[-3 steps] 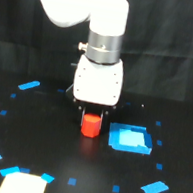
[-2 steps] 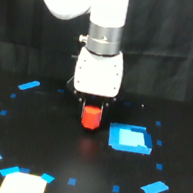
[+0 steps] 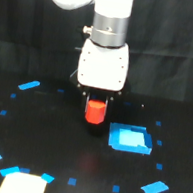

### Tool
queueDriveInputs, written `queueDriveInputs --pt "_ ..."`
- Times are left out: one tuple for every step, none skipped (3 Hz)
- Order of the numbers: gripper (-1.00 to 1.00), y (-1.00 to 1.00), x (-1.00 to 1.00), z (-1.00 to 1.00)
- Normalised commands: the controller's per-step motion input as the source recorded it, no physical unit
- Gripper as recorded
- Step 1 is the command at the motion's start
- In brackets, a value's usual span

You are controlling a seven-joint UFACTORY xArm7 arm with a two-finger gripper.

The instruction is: Pick up the red object from the table

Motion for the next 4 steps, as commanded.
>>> queueDriveInputs --pt "-0.76 -1.0 -0.2 1.0" --pt "-0.93 -1.0 -0.24 1.0" --pt "-1.0 -1.0 -0.17 0.76" --pt "-0.99 -1.0 0.07 1.0"
